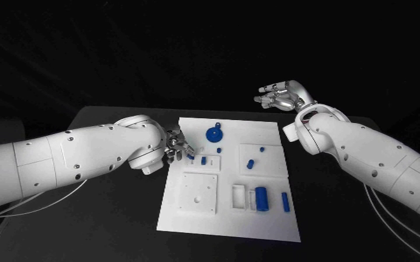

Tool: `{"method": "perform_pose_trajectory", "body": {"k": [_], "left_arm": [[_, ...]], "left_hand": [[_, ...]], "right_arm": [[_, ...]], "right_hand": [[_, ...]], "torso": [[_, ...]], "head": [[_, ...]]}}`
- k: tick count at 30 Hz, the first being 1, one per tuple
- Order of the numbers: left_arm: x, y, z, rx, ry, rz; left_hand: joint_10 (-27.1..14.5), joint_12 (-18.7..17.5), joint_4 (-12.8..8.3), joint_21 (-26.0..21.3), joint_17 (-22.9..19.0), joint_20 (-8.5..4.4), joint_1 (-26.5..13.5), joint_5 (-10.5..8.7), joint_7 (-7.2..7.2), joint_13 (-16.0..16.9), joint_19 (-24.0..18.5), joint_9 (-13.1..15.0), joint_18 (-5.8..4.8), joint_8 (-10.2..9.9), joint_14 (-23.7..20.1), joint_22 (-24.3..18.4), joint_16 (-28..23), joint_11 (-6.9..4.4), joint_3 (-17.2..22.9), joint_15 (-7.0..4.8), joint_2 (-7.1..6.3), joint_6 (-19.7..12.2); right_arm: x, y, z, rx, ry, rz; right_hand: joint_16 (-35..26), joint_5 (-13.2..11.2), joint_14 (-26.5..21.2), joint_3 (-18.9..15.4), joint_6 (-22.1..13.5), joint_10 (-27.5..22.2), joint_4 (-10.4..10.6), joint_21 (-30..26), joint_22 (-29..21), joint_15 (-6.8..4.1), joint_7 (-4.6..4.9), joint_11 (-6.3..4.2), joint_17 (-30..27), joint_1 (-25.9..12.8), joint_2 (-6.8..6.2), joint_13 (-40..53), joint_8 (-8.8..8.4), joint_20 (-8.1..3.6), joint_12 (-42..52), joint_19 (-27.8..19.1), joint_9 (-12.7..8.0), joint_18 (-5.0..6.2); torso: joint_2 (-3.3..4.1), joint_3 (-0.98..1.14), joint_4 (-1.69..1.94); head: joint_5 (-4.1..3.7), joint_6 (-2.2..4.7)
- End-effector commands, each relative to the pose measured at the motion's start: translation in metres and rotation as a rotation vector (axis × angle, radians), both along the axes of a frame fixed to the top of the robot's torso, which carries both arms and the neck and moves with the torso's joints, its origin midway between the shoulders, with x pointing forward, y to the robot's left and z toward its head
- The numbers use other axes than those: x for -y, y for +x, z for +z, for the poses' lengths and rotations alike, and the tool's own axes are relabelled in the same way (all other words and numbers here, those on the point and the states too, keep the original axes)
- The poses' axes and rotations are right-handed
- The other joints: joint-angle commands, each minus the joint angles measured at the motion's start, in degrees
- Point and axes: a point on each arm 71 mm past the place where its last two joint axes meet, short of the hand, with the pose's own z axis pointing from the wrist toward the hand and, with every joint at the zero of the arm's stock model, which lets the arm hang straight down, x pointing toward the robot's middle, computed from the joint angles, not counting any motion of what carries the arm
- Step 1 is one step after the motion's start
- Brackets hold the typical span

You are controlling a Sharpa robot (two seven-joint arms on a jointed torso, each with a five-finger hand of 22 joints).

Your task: Assemble the parts on the task board

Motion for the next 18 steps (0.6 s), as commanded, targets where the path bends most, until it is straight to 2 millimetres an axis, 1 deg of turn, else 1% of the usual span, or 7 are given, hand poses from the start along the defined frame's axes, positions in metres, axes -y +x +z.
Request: {"method": "perform_pose_trajectory", "body": {"k": [1,9,18], "left_arm": [[0.0022,0.0008,-0.0012,0.026,0.016,-0.007],[0.0051,-0.0004,-0.0056,0.010,0.031,-0.022],[0.0038,0.0000,-0.0070,0.003,0.055,-0.033]], "left_hand": [[2.76,0.49,-0.32,0.23,0.18,0.20,0.60,0.47,-2.99,-0.29,0.35,13.89,0.94,0.30,0.44,1.02,0.02,-0.54,0.71,0.00,0.06,3.45],[2.75,0.53,-0.38,0.26,0.24,0.22,0.61,0.51,-2.98,-0.46,0.32,13.92,0.95,0.29,0.45,1.01,0.00,-0.54,0.78,0.01,0.03,3.46],[2.75,0.61,-0.50,0.30,0.36,0.26,0.62,0.56,-2.97,-0.70,0.26,13.92,0.97,0.25,0.44,1.00,-0.02,-0.52,0.86,0.05,-0.01,3.48]], "right_arm": [[-0.0022,-0.0004,0.0001,0.000,0.000,0.019],[-0.0025,-0.0006,0.0000,-0.001,0.000,0.020],[-0.0024,-0.0006,-0.0002,-0.001,0.000,0.021]], "right_hand": [[-0.21,0.26,-0.40,-0.26,-0.47,-0.47,-0.14,0.15,-0.05,0.07,0.11,0.02,-0.08,-0.02,-0.04,-0.07,-0.28,0.03,-0.08,-0.46,-0.03,-0.27],[-0.21,0.26,-0.40,-0.26,-0.47,-0.47,-0.14,0.15,-0.05,0.07,0.11,0.02,-0.08,-0.02,-0.04,-0.07,-0.28,0.03,-0.08,-0.46,-0.03,-0.27],[-0.21,0.30,-0.41,-0.28,-0.51,-0.47,-0.22,0.15,-0.06,0.09,0.12,0.02,-0.11,-0.10,0.03,-0.06,-0.28,0.05,-0.05,-0.48,-0.03,-0.26]], "torso": [[0.00,-0.02,0.01],[-0.01,-0.04,0.06],[0.00,-0.05,0.08]], "head": [[-0.08,-0.07],[-0.16,-0.15],[-0.20,-0.19]]}}
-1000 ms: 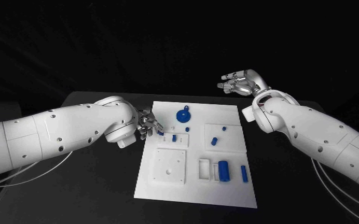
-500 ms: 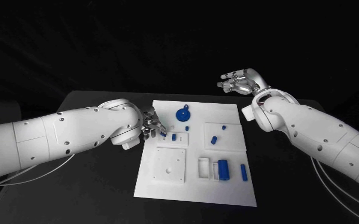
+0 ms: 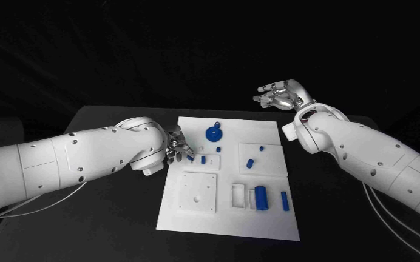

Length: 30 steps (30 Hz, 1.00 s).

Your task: Assemble the parts on the task board

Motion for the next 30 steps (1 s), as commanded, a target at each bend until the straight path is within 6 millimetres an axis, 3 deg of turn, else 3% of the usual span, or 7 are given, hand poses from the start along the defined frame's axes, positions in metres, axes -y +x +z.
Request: {"method": "perform_pose_trajectory", "body": {"k": [1,30], "left_arm": [[0.0013,-0.0007,-0.0008,-0.008,0.024,-0.022],[0.0037,-0.0027,-0.0099,-0.041,0.044,-0.045]], "left_hand": [[2.70,0.32,-0.47,0.30,0.05,0.26,0.61,0.22,-2.97,-0.04,0.26,13.51,0.97,0.12,0.45,1.01,-0.02,-0.58,0.89,0.04,-0.02,3.48],[2.71,0.54,-1.00,0.44,0.34,0.29,0.56,0.55,-2.94,-0.58,0.15,13.40,0.97,-0.04,0.46,1.02,-0.03,-0.57,1.09,0.10,-0.10,3.63]], "right_arm": [[-0.0019,-0.0004,0.0001,0.001,0.000,0.018],[-0.0025,-0.0002,-0.0013,-0.004,0.000,0.022]], "right_hand": [[-0.21,0.31,-0.41,-0.12,-0.30,-0.47,-0.07,0.15,-0.06,0.09,-0.09,0.02,-0.04,-0.11,0.03,-0.07,-0.28,0.05,-0.05,-0.49,-0.03,-0.26],[-0.22,0.33,-0.46,-0.21,-0.34,-0.55,-0.17,0.12,-0.07,0.13,-0.07,0.06,-0.06,-0.17,0.12,-0.07,-0.28,0.07,-0.05,-0.53,-0.03,-0.26]], "torso": [[0.02,-0.01,0.01],[0.01,0.00,0.00]], "head": [[0.01,0.00],[-0.14,-0.21]]}}
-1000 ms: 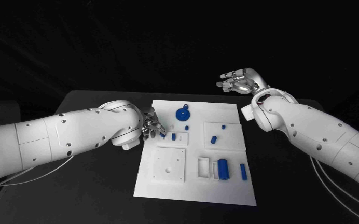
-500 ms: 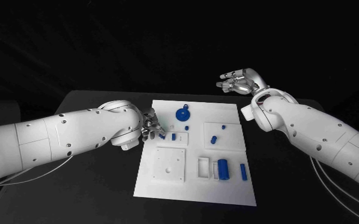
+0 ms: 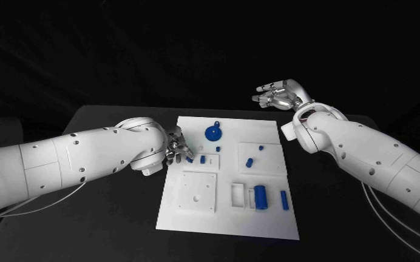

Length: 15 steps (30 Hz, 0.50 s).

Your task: Assemble the parts on the task board

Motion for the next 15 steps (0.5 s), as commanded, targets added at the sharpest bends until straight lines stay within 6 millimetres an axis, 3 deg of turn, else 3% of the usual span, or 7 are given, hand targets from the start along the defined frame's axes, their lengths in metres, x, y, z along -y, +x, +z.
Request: {"method": "perform_pose_trajectory", "body": {"k": [1,15], "left_arm": [[0.0015,-0.0026,-0.0062,-0.023,0.015,-0.017],[0.0034,-0.0032,-0.0082,-0.040,0.031,-0.035]], "left_hand": [[2.88,0.21,-0.98,0.21,0.05,0.29,0.27,0.21,-3.14,-0.05,0.15,8.28,0.97,0.34,0.47,0.99,-0.03,-0.41,1.10,0.09,0.06,3.43],[2.92,0.40,-1.15,0.32,0.60,0.42,-0.02,0.73,-3.31,-1.31,0.08,8.67,1.03,0.81,0.56,0.99,0.17,-0.46,0.98,0.10,-0.07,3.72]], "right_arm": [[-0.0009,-0.0002,-0.0002,0.000,-0.001,0.016],[-0.0002,-0.0001,-0.0004,0.000,-0.002,0.015]], "right_hand": [[-0.22,0.37,-0.47,-0.21,-0.34,-0.55,-0.17,0.12,-0.07,0.13,-0.06,0.06,-0.07,-0.17,0.12,-0.08,-0.28,0.07,-0.05,-0.53,-0.03,-0.26],[-0.22,0.37,-0.47,-0.21,-0.34,-0.55,-0.17,0.12,-0.07,0.13,-0.06,0.06,-0.07,-0.17,0.12,-0.08,-0.28,0.07,-0.05,-0.53,-0.03,-0.26]], "torso": [[-0.02,0.01,0.04],[0.01,0.00,0.01]], "head": [[-0.01,-0.09],[0.02,-0.23]]}}
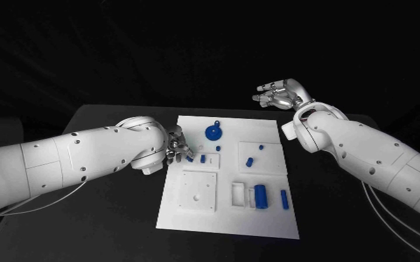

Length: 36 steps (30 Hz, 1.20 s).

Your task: Assemble the parts on the task board

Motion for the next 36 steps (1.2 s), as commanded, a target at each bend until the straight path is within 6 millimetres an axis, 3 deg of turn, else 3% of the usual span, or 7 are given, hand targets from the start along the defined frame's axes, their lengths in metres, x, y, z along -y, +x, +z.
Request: {"method": "perform_pose_trajectory", "body": {"k": [1,4,12,36], "left_arm": [[0.0030,-0.0043,-0.0077,-0.042,0.027,-0.032],[0.0035,-0.0045,-0.0079,-0.045,0.029,-0.037],[0.0050,-0.0050,-0.0083,-0.052,0.031,-0.048],[0.0126,-0.0045,-0.0061,-0.001,0.057,-0.092]], "left_hand": [[2.90,0.96,-0.92,0.40,0.74,0.56,-0.17,0.74,-3.46,-1.49,0.06,6.96,1.12,0.93,0.52,1.00,0.55,-0.51,0.94,-0.07,-0.02,3.85],[2.91,2.68,-0.58,0.79,1.58,0.86,-0.47,0.99,-3.62,-4.68,-0.01,7.09,1.43,1.43,0.64,1.00,1.25,-0.49,1.02,-0.03,-0.38,4.25],[2.89,4.48,-0.19,1.27,2.13,1.20,-0.65,1.73,-3.79,-8.35,-0.22,6.86,1.72,2.02,0.72,0.98,2.03,-0.49,1.20,0.04,-0.90,4.72],[2.89,6.27,0.07,1.86,3.48,2.12,-0.10,1.46,-4.35,-10.94,-0.28,6.38,2.61,3.35,1.05,1.02,3.14,-0.75,0.62,0.06,-1.78,6.18]], "right_arm": [[-0.0010,-0.0003,0.0000,0.001,-0.001,0.016],[-0.0009,-0.0002,-0.0001,0.001,-0.001,0.015],[-0.0007,-0.0002,-0.0003,0.001,-0.001,0.015],[-0.0009,-0.0006,-0.0025,-0.002,-0.001,0.016]], "right_hand": [[-0.22,0.37,-0.47,-0.21,-0.35,-0.35,-0.17,0.12,-0.08,0.13,-0.06,-0.15,-0.07,-0.17,0.12,-0.08,-0.28,-0.14,-0.05,-0.32,-0.03,-0.26],[-0.20,0.38,-0.45,-0.21,-0.27,-0.35,-0.24,0.12,-0.08,0.12,-0.06,-0.15,-0.07,-0.18,0.12,-0.08,-0.26,-0.13,-0.04,-0.33,-0.02,-0.26],[-0.21,0.42,-0.47,-0.19,-0.40,-0.36,-0.26,0.11,-0.08,0.13,-0.05,-0.15,-0.07,-0.18,0.14,-0.08,-0.29,-0.13,-0.04,-0.33,-0.04,-0.26],[-0.22,0.47,-0.49,-0.18,-0.45,-0.40,-0.24,0.10,-0.08,0.16,-0.04,-0.12,-0.09,-0.26,0.18,-0.08,-0.28,-0.11,-0.05,-0.34,-0.04,-0.25]], "torso": [[0.02,0.00,-0.01],[0.02,0.02,0.01],[0.01,0.03,-0.02],[0.00,-0.02,-0.02]], "head": [[0.07,-0.12],[0.05,-0.13],[-0.02,-0.28],[-0.12,-0.30]]}}
